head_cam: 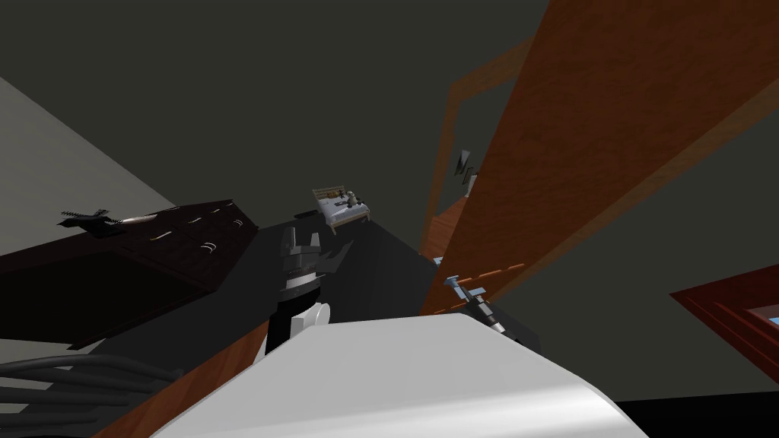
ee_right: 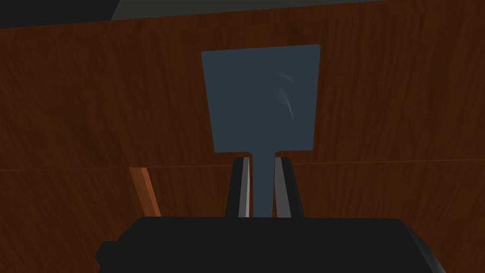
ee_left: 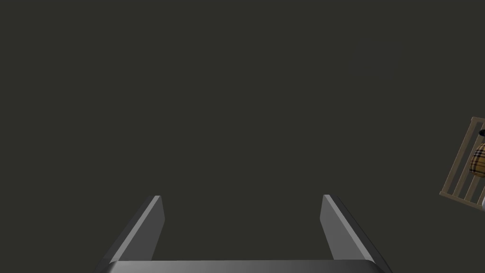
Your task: Pull the door open
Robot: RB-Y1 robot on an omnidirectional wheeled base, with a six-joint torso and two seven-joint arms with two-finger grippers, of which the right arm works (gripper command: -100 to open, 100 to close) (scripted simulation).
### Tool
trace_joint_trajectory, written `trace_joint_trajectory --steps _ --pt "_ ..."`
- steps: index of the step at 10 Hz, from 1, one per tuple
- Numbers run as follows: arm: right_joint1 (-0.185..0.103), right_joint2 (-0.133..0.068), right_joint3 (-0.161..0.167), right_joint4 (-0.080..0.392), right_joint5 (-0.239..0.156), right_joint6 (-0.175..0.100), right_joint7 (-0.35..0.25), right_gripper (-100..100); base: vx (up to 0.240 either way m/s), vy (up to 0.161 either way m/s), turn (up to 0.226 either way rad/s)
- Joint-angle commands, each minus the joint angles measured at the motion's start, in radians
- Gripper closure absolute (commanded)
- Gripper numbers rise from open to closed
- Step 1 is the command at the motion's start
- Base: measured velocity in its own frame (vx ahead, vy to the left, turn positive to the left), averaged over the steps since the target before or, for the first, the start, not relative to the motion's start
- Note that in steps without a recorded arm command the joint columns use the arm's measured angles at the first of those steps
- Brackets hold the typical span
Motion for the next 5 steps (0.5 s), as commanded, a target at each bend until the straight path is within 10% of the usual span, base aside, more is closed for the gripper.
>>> trace_joint_trajectory --steps 1,5 --pt "0.002 0.003 0.003 -0.003 0.002 -0.002 0.0 100 0.0 0.0 0.0" --pt "0.002 0.003 0.003 -0.003 0.002 -0.002 0.0 100 0.0 0.0 0.0"
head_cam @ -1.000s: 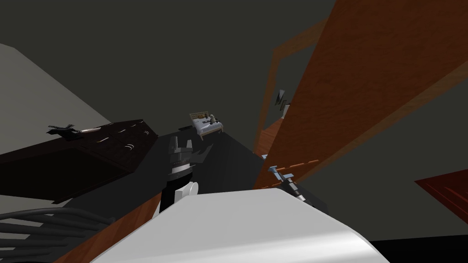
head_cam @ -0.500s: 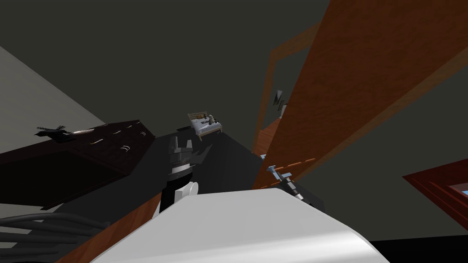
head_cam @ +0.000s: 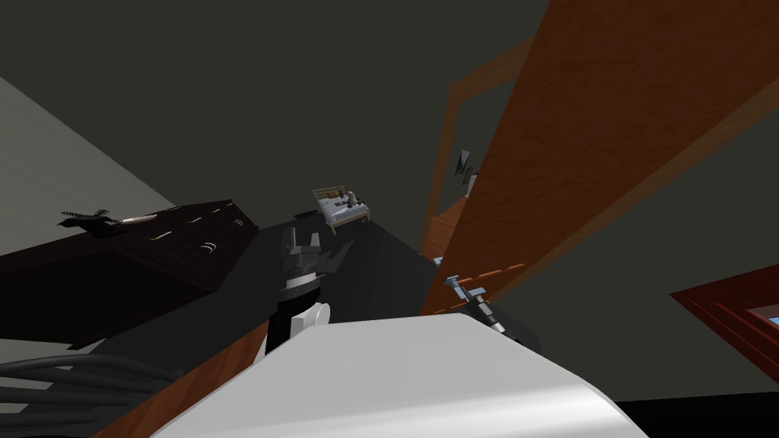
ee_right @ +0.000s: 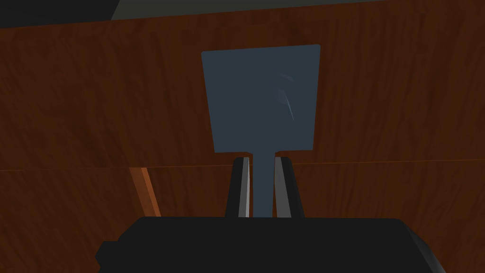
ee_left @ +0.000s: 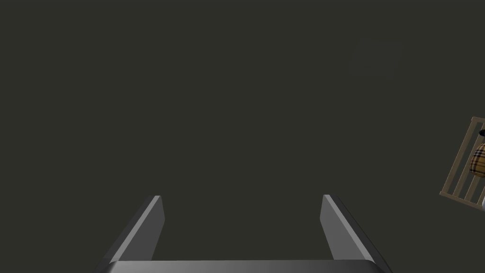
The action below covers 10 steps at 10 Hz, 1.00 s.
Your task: Pull the door open
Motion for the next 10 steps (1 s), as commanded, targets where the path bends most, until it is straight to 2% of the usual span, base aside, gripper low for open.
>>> trace_joint_trajectory --steps 1,4,10 --pt "-0.005 -0.007 0.036 -0.015 -0.019 0.008 0.009 100 -0.008 -0.017 -0.061" --pt "-0.012 -0.015 0.083 -0.035 -0.043 0.017 0.02 100 -0.005 -0.013 -0.037" --pt "-0.012 -0.015 0.083 -0.035 -0.043 0.017 0.02 100 -0.001 -0.002 -0.007"
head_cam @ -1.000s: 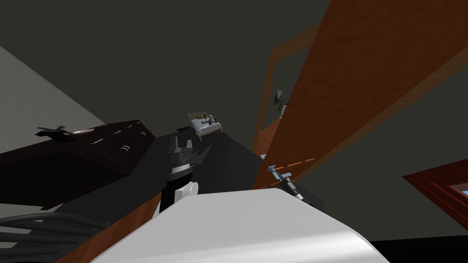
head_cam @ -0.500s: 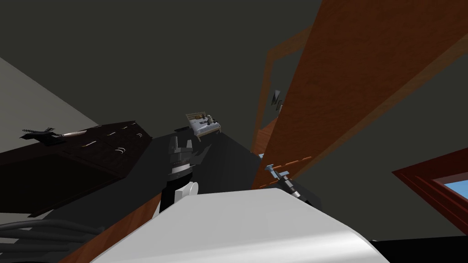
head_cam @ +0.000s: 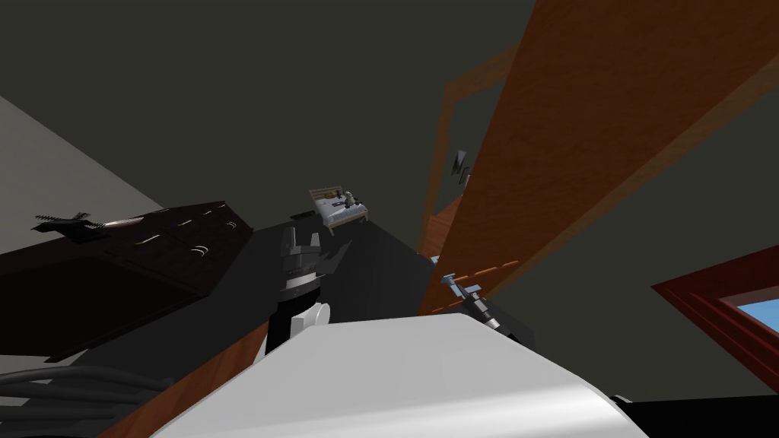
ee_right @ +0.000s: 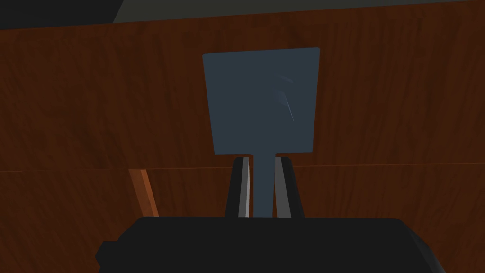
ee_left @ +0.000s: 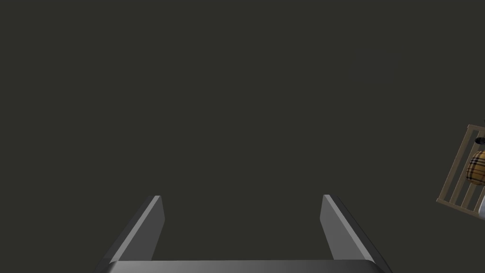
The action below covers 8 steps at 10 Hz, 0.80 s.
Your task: Pull the door open
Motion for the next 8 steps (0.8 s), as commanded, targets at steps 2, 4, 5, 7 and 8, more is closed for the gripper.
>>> trace_joint_trajectory --steps 2,4,5,7,8 --pt "0.005 0.0 0.001 -0.013 0.001 0.002 0.0 100 0.001 0.002 0.006" --pt "-0.01 0.003 0.027 -0.022 0.013 0.014 -0.005 100 -0.01 -0.01 -0.078" --pt "-0.015 0.005 0.035 -0.024 0.017 0.017 -0.006 100 -0.016 -0.034 -0.129" --pt "-0.015 0.005 0.035 -0.024 0.017 0.017 -0.006 100 -0.003 -0.009 -0.026" --pt "-0.015 0.005 0.035 -0.024 0.017 0.017 -0.006 100 0.002 0.006 0.017"
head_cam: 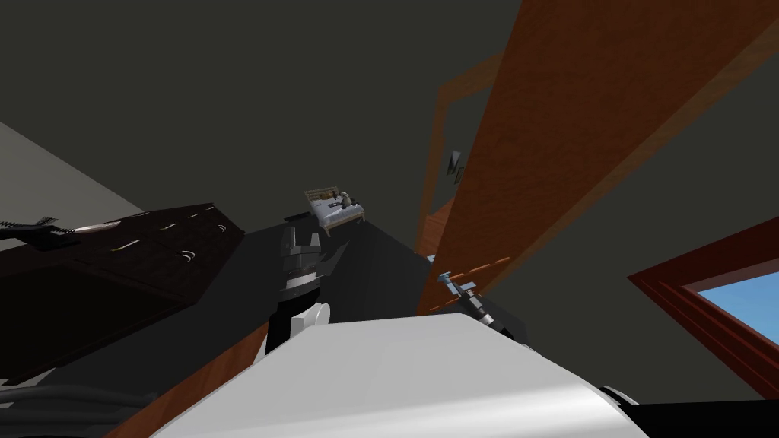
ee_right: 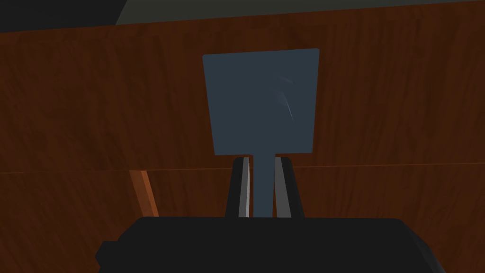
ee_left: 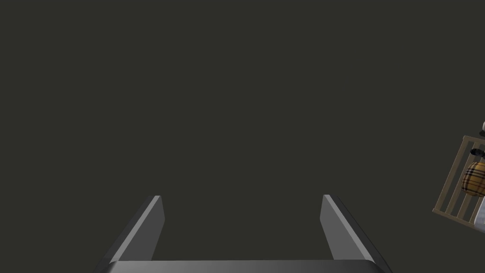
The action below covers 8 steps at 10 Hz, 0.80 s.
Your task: Pull the door open
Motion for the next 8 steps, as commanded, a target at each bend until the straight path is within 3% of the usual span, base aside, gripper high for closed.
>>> trace_joint_trajectory --steps 1,6,7,8 --pt "0.009 0.003 0.004 -0.015 0.003 0.002 0.0 100 0.001 0.01 0.006" --pt "0.009 0.003 0.004 -0.015 0.003 0.002 0.0 100 0.0 0.001 -0.003" --pt "0.019 -0.012 0.033 -0.018 -0.021 -0.011 0.005 100 -0.004 -0.011 -0.032" --pt "0.022 -0.015 0.043 -0.018 -0.027 -0.017 0.007 100 0.001 0.004 0.011"
